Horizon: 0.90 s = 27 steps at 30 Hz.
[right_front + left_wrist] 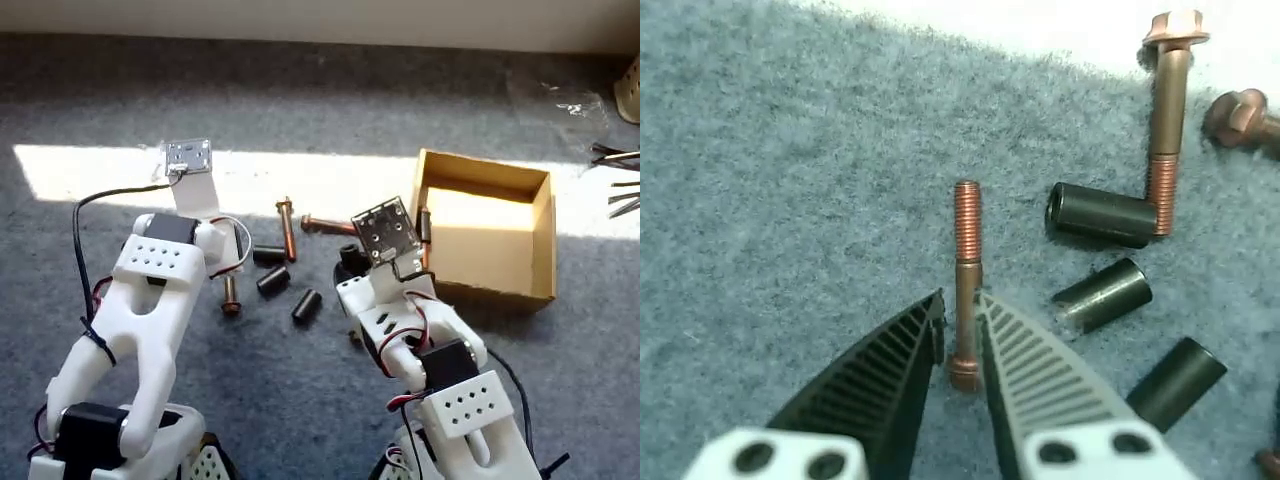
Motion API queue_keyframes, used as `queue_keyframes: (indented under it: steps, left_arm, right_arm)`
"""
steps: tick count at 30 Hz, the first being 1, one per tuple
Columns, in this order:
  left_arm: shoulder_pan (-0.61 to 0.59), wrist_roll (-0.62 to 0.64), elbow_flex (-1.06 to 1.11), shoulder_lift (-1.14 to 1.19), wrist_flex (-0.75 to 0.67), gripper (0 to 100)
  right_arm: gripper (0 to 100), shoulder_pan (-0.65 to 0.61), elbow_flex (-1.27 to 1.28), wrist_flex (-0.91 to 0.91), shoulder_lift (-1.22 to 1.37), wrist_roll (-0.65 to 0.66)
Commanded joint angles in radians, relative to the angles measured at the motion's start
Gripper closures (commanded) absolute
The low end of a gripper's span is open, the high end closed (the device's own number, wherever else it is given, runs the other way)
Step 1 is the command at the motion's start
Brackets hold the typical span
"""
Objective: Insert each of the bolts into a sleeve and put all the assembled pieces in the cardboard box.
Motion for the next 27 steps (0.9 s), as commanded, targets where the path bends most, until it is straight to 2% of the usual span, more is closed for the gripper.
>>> queue_keyframes:
  steps: [1,7,13,19,27]
  left_arm:
    - [0.015,0.006,-0.036,-0.001,0.003,90]
    - [0.016,0.006,-0.013,0.022,-0.003,90]
    - [0.016,0.006,-0.045,0.151,0.005,97]
    - [0.016,0.006,-0.073,0.248,0.005,93]
    - [0.016,0.005,-0.093,0.246,0.005,89]
  right_arm:
    - [99.4,0.012,-0.005,-0.028,-0.018,-0.008]
    - [99.4,0.012,-0.005,-0.028,-0.018,-0.008]
    - [99.4,0.012,-0.005,-0.028,-0.018,-0.008]
    - [99.4,0.013,-0.005,-0.028,-0.018,-0.008]
    - [99.4,0.013,-0.005,-0.028,-0.018,-0.005]
